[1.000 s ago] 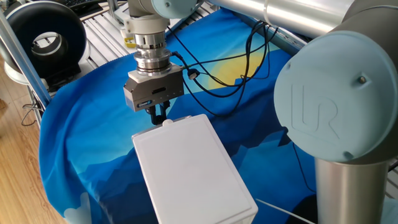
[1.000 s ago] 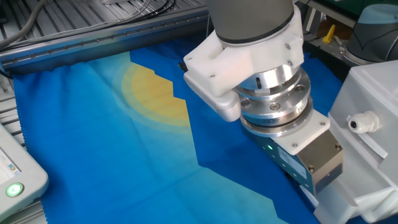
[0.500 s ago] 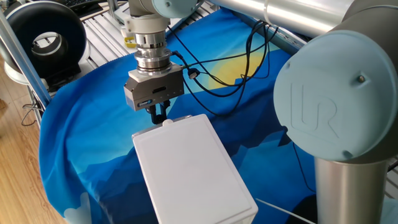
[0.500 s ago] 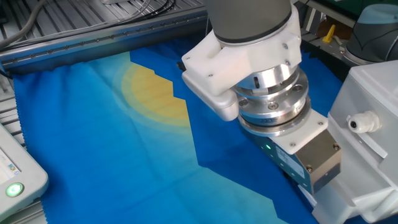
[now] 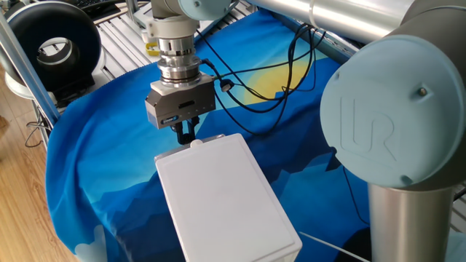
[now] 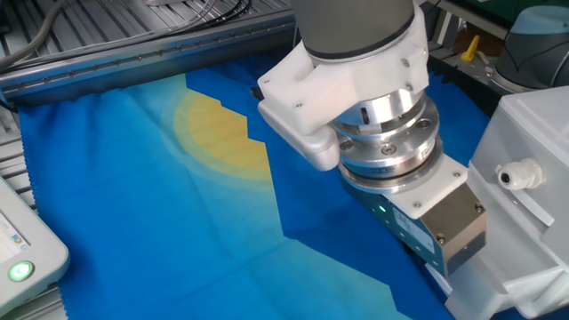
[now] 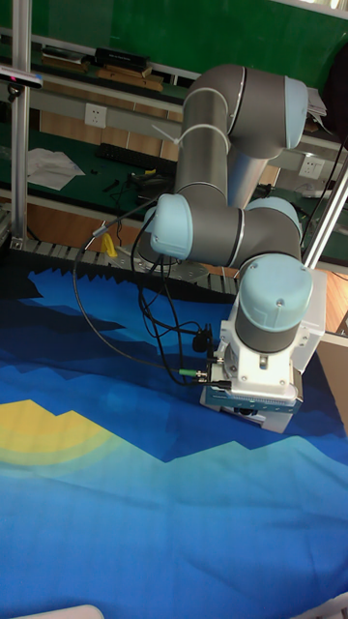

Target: Grasp the handle and open the drawer

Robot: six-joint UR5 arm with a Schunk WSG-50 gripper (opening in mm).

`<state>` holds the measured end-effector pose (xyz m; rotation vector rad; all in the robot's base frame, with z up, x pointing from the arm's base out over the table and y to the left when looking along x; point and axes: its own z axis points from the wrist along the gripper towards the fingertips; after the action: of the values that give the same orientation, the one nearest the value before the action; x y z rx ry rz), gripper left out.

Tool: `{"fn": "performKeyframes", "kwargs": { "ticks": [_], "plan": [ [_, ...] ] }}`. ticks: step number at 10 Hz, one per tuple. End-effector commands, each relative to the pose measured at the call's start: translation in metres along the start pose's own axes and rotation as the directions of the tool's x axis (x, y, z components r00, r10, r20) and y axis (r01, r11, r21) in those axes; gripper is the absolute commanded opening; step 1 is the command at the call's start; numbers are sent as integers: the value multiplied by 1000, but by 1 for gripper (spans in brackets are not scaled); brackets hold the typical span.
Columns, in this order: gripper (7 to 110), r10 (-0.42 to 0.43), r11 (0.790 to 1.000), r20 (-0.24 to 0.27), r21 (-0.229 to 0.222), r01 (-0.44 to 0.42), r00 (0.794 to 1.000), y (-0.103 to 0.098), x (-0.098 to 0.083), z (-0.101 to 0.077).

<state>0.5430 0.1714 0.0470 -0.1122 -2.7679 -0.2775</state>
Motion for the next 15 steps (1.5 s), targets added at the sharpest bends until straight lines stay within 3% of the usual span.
{"fn": "performKeyframes", "kwargs": {
  "ticks": [1,15],
  "plan": [
    [7,-9,1000,9,-11,9,1000,2,-3,-2],
    [7,-24,1000,36,-3,24,999,0,-12,-5]
  ]
}}
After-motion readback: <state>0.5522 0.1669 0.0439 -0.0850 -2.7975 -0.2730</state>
